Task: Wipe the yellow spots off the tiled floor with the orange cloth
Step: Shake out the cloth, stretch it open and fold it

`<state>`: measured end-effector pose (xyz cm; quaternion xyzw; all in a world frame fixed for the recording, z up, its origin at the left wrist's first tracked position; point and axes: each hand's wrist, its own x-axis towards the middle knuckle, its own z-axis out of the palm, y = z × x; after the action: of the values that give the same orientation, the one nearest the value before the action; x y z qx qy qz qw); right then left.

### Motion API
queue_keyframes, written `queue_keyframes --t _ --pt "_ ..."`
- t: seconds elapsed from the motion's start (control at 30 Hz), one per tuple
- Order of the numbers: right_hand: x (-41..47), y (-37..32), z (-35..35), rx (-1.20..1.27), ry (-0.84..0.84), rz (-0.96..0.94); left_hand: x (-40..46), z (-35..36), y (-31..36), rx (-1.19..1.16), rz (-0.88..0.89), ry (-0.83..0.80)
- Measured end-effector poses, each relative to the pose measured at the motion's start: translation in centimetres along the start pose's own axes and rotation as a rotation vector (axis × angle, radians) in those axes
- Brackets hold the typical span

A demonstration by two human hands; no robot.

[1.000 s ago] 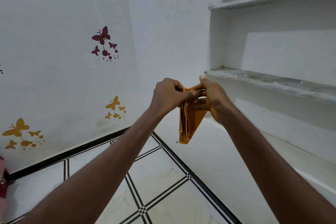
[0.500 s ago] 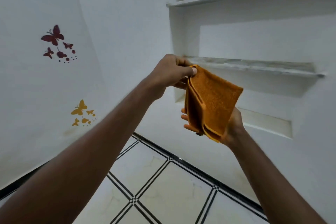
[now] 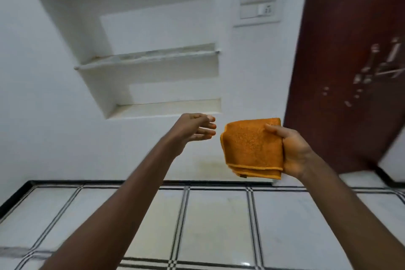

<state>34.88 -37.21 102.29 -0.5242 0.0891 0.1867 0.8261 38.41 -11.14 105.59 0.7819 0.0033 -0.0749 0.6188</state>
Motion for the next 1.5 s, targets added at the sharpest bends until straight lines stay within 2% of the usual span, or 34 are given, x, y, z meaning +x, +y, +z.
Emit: queue_keyframes --t 0.17,0.4,0.67,0.93,1.2,1.5 --pt "-9.0 -1.6 -16.2 0.078 0.289 -0.078 1.2 18.8 0.2 -0.114 -0.068 -0.256" --pt "-25.4 -5.0 -37.5 0.182 0.65 -0.219 -0.6 49.3 3.3 -0.166 -0.155 -0.622" --pt "-38.5 -4.9 -54.4 0.307 0.972 -0.264 -3.4 74.7 5.4 -0.036 -0.188 -0.988" --pt "-47.2 -3.6 -71.3 0.455 1.292 -0.284 -6.2 99.3 4.3 0.051 -0.221 -1.321" --pt "-52.9 -2.1 -87.3 0.672 1.432 -0.233 -7.2 120.8 3.3 0.199 -0.286 -1.47" --pt "-57.2 1.6 -105.4 0.858 1.533 -0.186 -9.6 140.6 -2.5 0.322 -0.349 -1.47"
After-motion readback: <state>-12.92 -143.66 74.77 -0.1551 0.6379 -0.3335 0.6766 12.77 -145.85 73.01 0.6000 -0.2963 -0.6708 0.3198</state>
